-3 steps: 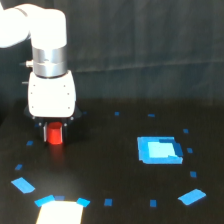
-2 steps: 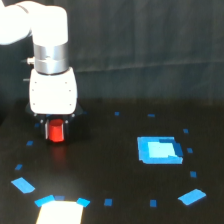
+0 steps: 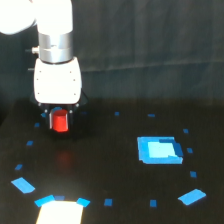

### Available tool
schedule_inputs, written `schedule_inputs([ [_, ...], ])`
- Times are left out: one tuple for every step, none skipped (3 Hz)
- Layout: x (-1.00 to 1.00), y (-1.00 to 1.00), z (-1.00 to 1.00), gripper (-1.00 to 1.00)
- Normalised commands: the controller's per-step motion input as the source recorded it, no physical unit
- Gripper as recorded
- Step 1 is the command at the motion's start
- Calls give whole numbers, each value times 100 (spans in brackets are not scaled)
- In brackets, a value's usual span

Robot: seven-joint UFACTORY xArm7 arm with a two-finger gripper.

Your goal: Pick up the red object from the table

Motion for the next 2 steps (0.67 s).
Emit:
schedule_inputs([
  [35,22,100,-100],
  [42,23,74,-100],
])
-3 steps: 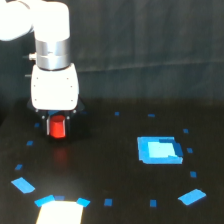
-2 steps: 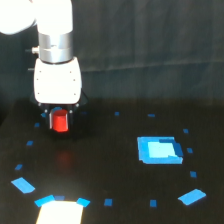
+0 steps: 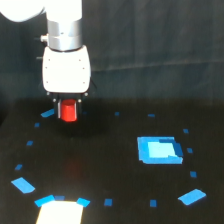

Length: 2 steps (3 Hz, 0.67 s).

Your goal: Pick up the red object from the table

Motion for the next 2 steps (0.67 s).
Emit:
schedule_inputs([
  [18,-2,99,-100],
  [15,-2,100,-92],
])
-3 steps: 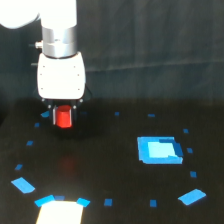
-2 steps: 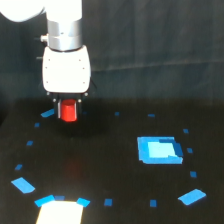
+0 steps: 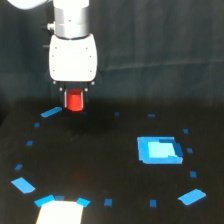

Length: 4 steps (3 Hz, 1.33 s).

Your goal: Pick up the red object from the table

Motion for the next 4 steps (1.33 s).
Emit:
schedule_inputs([
  [11,-27,99,-100],
  [48,-64,100,-100],
  [7,-27,100,-96],
  [68,-47,100,-100],
])
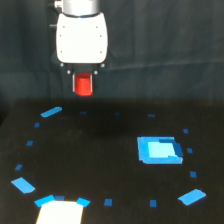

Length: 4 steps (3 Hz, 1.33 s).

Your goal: Pick up the red object from the table

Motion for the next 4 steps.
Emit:
schedule_inputs([
  [24,-22,100,-100],
  [41,-32,21,-87],
  [24,55,61,-92],
  [20,54,100,-95],
])
